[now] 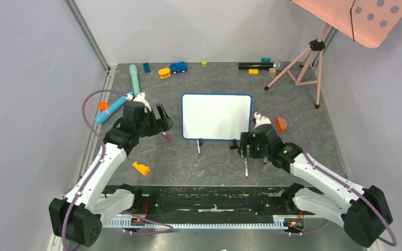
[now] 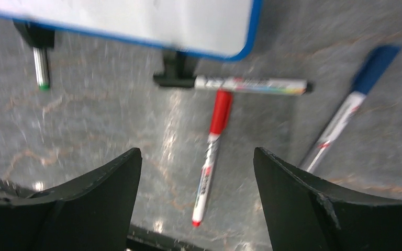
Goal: Write a sentence on the whiteboard
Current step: Pick up the whiteboard marker from the center of the board.
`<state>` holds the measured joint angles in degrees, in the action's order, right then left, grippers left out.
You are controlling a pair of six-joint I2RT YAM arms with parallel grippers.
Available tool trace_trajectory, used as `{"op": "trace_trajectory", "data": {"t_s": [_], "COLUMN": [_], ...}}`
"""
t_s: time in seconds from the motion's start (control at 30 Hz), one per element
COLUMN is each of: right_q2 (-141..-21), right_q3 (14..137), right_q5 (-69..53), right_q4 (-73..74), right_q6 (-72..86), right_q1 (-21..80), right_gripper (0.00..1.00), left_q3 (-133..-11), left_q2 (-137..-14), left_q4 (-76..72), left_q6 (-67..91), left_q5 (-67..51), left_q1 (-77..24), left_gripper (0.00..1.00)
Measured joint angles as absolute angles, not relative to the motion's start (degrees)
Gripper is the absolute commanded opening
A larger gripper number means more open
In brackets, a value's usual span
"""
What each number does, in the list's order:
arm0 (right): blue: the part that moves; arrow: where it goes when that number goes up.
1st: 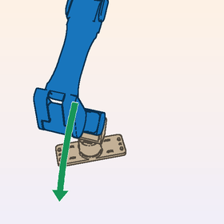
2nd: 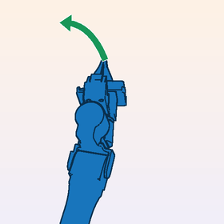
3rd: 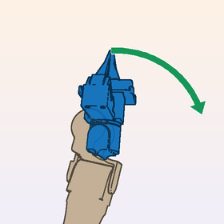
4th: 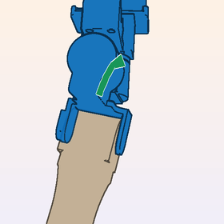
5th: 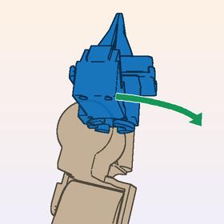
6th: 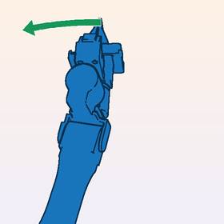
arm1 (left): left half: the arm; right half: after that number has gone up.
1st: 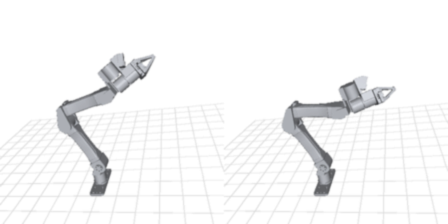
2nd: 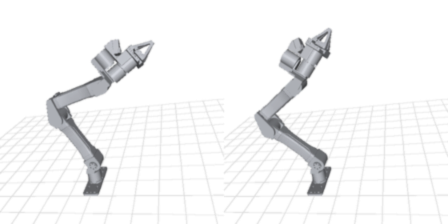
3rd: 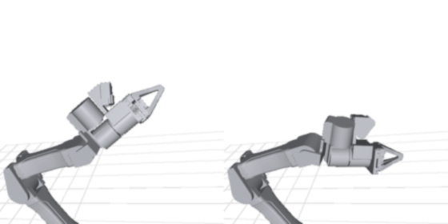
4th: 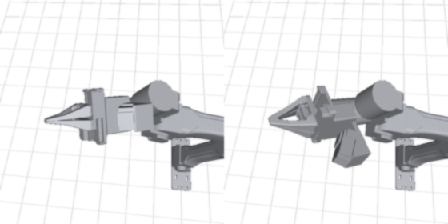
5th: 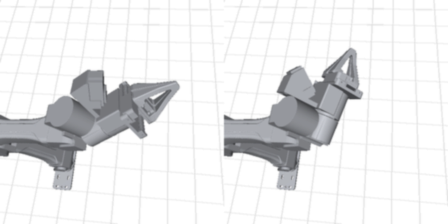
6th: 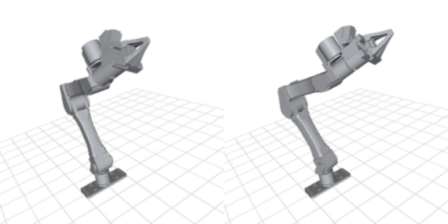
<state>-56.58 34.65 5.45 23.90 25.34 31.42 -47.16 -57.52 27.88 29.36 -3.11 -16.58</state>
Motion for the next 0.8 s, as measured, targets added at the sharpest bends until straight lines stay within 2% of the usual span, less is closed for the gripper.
{"op": "trace_trajectory", "data": {"t_s": [0.17,0.27,0.6,0.73,0.8], "right_q2": [-56.18,-56.8,-58.52,-60.36,-60.97], "right_q3": [31.29,31.22,25.85,24.6,24.6], "right_q5": [9.93,12.16,14.26,14.24,14.46], "right_q4": [25.87,26.37,24.12,22.7,22.02], "right_q6": [31.79,33.36,37.85,39.24,39.62], "right_q1": [41.54,42.06,45.63,46.3,46.3], "right_gripper": [0.75,0.68,0.57,0.45,0.29], "left_q3": [-48.45,-48.49,-47.92,-46.48,-46.04], "left_q2": [-55.88,-54.94,-51.42,-47.81,-46.85], "left_q4": [30.63,31.75,31.86,31.92,32.03], "left_q6": [31.18,32.36,34.26,34.28,34.28], "left_q5": [-3.99,-5.78,-15.4,-18.04,-19.07], "left_q1": [-16.58,-16.58,-16.58,-16.6,-16.73], "left_gripper": [1.0,1.0,1.0,1.0,1.0]}}
